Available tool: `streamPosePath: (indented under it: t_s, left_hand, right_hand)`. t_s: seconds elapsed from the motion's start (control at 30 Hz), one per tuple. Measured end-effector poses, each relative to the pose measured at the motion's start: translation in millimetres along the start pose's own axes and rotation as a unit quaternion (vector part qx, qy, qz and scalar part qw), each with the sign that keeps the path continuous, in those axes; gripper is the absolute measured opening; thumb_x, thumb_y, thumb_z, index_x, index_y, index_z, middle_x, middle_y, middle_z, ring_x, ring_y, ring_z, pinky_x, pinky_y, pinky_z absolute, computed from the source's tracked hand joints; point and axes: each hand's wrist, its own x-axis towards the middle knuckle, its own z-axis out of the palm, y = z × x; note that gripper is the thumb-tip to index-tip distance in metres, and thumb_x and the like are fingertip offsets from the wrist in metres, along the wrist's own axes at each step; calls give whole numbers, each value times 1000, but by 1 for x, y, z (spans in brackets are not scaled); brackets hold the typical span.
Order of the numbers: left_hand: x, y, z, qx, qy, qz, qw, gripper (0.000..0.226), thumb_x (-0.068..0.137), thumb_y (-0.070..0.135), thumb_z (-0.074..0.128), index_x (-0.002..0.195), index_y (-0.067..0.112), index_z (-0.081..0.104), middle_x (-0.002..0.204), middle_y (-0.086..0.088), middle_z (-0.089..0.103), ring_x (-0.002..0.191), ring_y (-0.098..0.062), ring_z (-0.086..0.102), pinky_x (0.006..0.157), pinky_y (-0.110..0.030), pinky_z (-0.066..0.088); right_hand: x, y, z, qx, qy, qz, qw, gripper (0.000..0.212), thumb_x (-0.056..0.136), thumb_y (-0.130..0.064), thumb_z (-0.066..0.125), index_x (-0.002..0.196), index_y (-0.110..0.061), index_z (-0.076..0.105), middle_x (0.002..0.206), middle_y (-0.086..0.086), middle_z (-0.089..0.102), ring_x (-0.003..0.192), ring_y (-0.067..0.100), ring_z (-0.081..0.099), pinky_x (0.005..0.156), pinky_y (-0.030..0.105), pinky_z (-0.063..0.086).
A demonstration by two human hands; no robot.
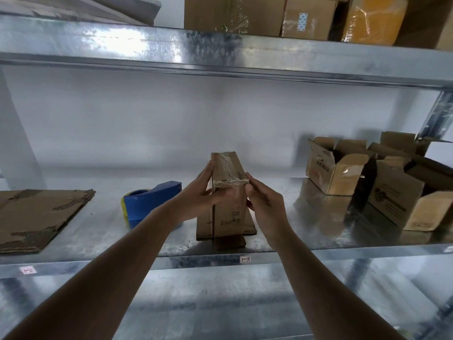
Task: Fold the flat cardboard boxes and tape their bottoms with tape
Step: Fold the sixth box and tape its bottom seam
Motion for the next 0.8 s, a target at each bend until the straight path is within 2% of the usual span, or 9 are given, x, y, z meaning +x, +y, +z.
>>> streamPosePath:
  t_s: [0.1,0.2,0.33,0.4,0.5,0.57,0.67,0.73,0.8]
  left_hand:
    - [-4,-1,-3,-21,-20,3,1000,73,103,18,60,152,48,15,140,30,42,116,29,48,95,-3,45]
    - [-6,-4,-2,-8,-19,-13,1000,75,105,16,56,152,46,7,137,35,36,109,38,40,88,4,40]
    - [-6,1,3,0,-9,-36,999,71,107,18,55,141,54,4,127,41,36,100,42,39,80,8,35]
    - [-6,-1,4,-15,-11,-41,999,73,106,22,55,146,54,4,136,37,38,109,37,41,85,5,36]
    - [-7,2,5,-54,-10,-61,997,84,99,46,56,161,49,-1,164,17,31,145,1,37,102,-11,37]
    - [-6,3,5,-70,-10,-74,995,87,94,55,52,162,49,-2,165,15,30,147,-10,37,95,-9,41]
    - [-5,1,6,-65,-7,-75,995,76,101,51,50,161,52,4,155,23,39,139,-6,45,91,-7,41]
    - [-4,2,4,-71,-13,-70,995,72,105,46,49,162,49,5,154,22,41,137,-3,47,95,-10,41]
    - [-2,8,5,-84,-20,-74,994,67,107,43,47,163,45,10,151,23,44,126,6,54,94,-10,42]
  right_hand:
    - [-6,-2,-2,51,-11,22,998,35,109,-13,46,140,-8,62,120,-4,76,116,15,71,99,37,59]
    - [-12,-6,2,41,-4,32,999,35,108,-27,46,129,-11,69,112,-5,79,111,13,73,91,31,61]
    - [-6,-2,8,-5,50,21,999,32,101,-44,61,114,-20,77,103,-4,80,101,18,76,89,47,63]
    - [-3,-1,9,-6,62,38,997,26,101,-38,65,114,-20,79,100,-4,80,97,18,77,87,48,63]
    - [-2,-2,8,-5,73,49,996,25,100,-29,67,117,-15,79,98,-3,81,93,16,78,87,47,64]
    - [-2,-2,8,5,77,51,996,26,98,-27,69,117,-12,79,100,-1,81,93,17,78,86,49,64]
    - [-2,-5,6,19,74,53,996,31,97,-28,70,126,-17,74,108,-2,79,97,16,77,88,48,63]
    - [-4,-8,7,21,56,29,998,41,99,-36,68,138,-24,65,120,-3,75,108,16,74,92,43,62]
    - [-4,-12,13,21,54,7,998,43,100,-43,64,140,-28,62,124,-2,73,113,18,71,93,40,61]
